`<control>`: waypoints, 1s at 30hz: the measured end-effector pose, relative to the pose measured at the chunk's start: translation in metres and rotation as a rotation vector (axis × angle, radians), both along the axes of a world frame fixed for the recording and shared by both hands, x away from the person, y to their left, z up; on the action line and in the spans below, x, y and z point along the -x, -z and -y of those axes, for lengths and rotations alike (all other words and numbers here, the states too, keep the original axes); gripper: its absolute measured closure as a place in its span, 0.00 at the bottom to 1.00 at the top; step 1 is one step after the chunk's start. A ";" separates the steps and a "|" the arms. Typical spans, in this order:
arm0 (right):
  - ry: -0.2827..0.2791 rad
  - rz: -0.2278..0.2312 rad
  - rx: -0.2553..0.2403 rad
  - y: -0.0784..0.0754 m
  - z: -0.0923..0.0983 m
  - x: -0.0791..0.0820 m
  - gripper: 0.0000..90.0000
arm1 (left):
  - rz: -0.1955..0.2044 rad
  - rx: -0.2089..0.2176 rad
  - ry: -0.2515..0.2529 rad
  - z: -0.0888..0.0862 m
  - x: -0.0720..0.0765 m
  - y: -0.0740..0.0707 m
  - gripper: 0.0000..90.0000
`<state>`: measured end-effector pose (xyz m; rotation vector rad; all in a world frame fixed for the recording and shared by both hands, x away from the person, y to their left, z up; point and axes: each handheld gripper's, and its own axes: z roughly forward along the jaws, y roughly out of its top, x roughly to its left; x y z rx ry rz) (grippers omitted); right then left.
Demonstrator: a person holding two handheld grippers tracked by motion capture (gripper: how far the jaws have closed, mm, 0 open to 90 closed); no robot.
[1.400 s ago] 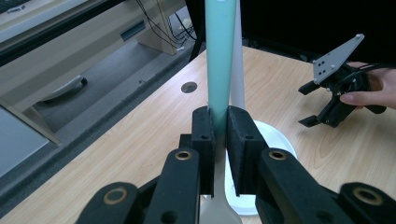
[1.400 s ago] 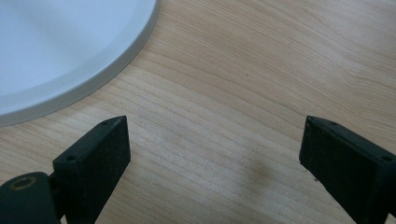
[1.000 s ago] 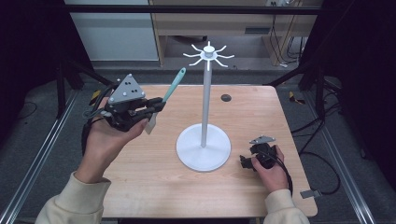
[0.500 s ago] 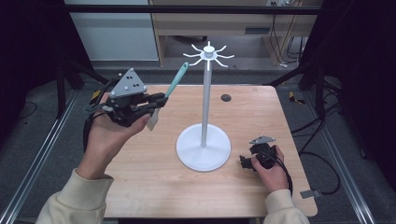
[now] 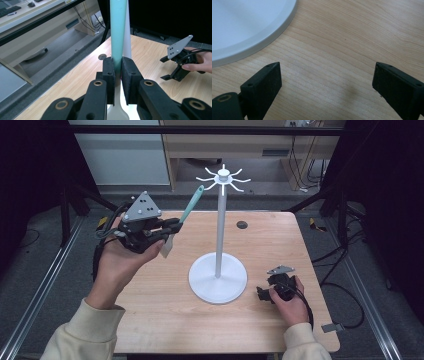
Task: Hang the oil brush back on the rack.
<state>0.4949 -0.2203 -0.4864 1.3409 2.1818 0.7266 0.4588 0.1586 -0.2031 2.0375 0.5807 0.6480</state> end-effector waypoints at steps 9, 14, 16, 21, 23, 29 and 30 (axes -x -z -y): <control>0.001 -0.001 -0.001 0.000 0.000 0.000 0.10 | -0.003 -0.005 0.002 0.003 0.000 0.001 0.91; -0.001 -0.001 -0.001 0.000 0.000 0.000 0.10 | -0.012 -0.007 -0.001 0.005 -0.003 0.000 0.91; 0.003 -0.005 -0.001 0.000 0.000 0.000 0.10 | -0.012 -0.013 0.001 0.007 -0.004 0.000 0.91; -0.001 -0.002 0.000 0.000 0.000 0.000 0.10 | -0.024 -0.027 -0.001 0.011 -0.008 0.000 0.91; 0.000 -0.001 -0.004 0.000 0.000 0.000 0.10 | -0.034 -0.026 0.000 0.012 -0.011 0.002 0.91; 0.002 -0.004 -0.004 0.000 0.001 0.000 0.10 | -0.044 -0.018 0.007 0.017 -0.014 0.005 0.91; 0.001 -0.004 -0.002 0.000 0.001 0.000 0.10 | -0.043 -0.018 0.007 0.017 -0.014 0.006 0.91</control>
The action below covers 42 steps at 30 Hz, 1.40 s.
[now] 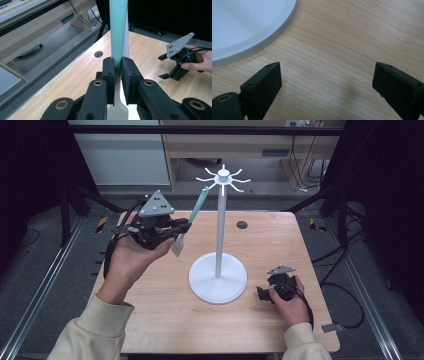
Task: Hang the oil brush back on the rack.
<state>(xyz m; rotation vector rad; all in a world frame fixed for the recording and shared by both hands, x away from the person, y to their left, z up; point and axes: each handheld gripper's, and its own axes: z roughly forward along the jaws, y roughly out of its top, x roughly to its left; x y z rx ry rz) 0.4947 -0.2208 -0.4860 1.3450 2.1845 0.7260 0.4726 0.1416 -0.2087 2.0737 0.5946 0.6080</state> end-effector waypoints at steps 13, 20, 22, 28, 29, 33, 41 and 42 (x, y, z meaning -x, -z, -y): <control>-0.002 -0.002 -0.004 0.000 -0.001 0.000 0.10 | -0.001 0.007 0.000 0.002 -0.001 0.001 0.91; -0.001 -0.002 -0.002 0.000 -0.001 0.000 0.10 | -0.007 0.011 0.001 0.004 -0.004 0.003 0.91; 0.000 -0.001 -0.003 0.000 -0.001 0.000 0.10 | -0.007 0.014 0.002 0.005 -0.005 0.003 0.91; -0.004 -0.001 0.003 0.000 -0.002 0.000 0.10 | -0.009 0.024 0.009 0.008 -0.010 0.006 0.91; -0.005 -0.001 0.002 0.000 -0.002 0.001 0.10 | -0.010 0.023 0.010 0.009 -0.010 0.007 0.91; -0.006 -0.001 -0.002 0.000 -0.002 0.000 0.10 | -0.009 0.037 0.010 0.011 -0.013 0.009 0.91; -0.001 0.002 -0.004 0.000 -0.001 0.001 0.10 | -0.011 0.043 0.018 0.015 -0.015 0.010 0.90; -0.001 0.002 -0.004 0.000 -0.001 0.000 0.10 | -0.012 0.045 0.017 0.015 -0.015 0.010 0.90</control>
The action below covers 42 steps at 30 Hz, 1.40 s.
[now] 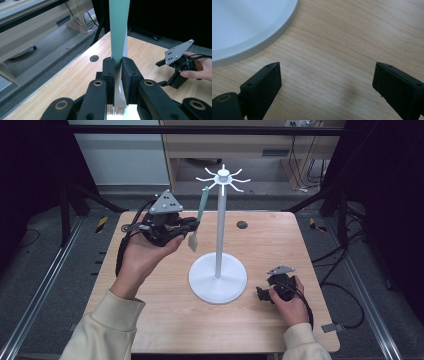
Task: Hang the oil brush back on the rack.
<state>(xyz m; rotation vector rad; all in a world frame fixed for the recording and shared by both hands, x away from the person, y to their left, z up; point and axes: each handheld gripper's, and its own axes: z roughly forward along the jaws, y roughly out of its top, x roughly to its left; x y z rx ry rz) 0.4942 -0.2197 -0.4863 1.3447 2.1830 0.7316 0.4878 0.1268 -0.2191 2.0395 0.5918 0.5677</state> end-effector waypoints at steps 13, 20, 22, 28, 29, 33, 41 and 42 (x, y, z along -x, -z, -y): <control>0.004 -0.001 -0.006 0.000 0.001 0.000 0.10 | 0.012 0.005 0.006 0.000 -0.004 0.000 0.89; 0.004 0.003 -0.008 -0.001 0.001 0.001 0.10 | 0.052 0.029 -0.023 -0.004 0.002 -0.004 0.70; 0.004 0.003 -0.007 0.000 0.001 0.001 0.10 | 0.066 0.026 -0.030 -0.006 0.005 -0.004 0.59; 0.005 0.003 -0.010 -0.002 0.002 0.002 0.10 | 0.077 0.026 -0.051 -0.016 0.015 0.002 0.28; 0.005 0.005 -0.009 -0.002 0.002 0.002 0.10 | 0.071 0.020 -0.052 -0.018 0.017 0.003 0.24; 0.009 0.006 -0.010 -0.002 0.002 0.002 0.10 | 0.050 0.009 -0.052 -0.027 0.025 0.009 0.16; 0.010 0.007 -0.003 -0.001 0.003 0.002 0.10 | 0.043 -0.015 -0.014 -0.036 0.038 0.023 0.08; 0.010 0.007 -0.002 -0.001 0.003 0.002 0.10 | 0.040 -0.015 -0.014 -0.037 0.039 0.026 0.08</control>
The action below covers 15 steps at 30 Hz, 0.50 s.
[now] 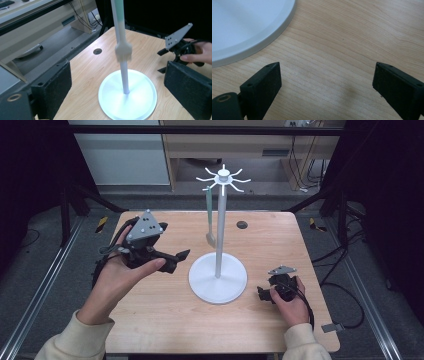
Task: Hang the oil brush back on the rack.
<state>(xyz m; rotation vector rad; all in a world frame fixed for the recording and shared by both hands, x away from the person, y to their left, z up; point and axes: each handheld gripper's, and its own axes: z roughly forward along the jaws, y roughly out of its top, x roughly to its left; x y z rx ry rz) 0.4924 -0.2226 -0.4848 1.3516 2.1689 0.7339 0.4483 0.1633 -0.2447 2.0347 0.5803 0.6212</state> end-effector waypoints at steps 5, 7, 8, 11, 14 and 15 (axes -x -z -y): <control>0.002 0.002 0.000 0.000 0.000 0.000 0.10 | -0.027 0.038 0.026 -0.003 0.004 0.024 0.06; 0.003 0.006 -0.001 0.000 0.000 0.000 0.10 | -0.029 0.051 0.028 -0.004 0.005 0.036 0.06; 0.005 0.006 -0.002 0.000 0.000 0.000 0.10 | -0.032 0.053 0.026 -0.005 0.006 0.041 0.06; 0.009 0.010 -0.006 -0.001 0.001 0.001 0.10 | -0.052 0.033 0.023 -0.009 0.007 0.056 0.06; 0.013 0.014 -0.007 -0.001 0.002 0.001 0.10 | -0.063 0.028 0.011 -0.013 0.009 0.069 0.06; 0.015 0.016 -0.010 -0.001 0.002 0.001 0.10 | -0.066 0.029 0.009 -0.015 0.009 0.073 0.06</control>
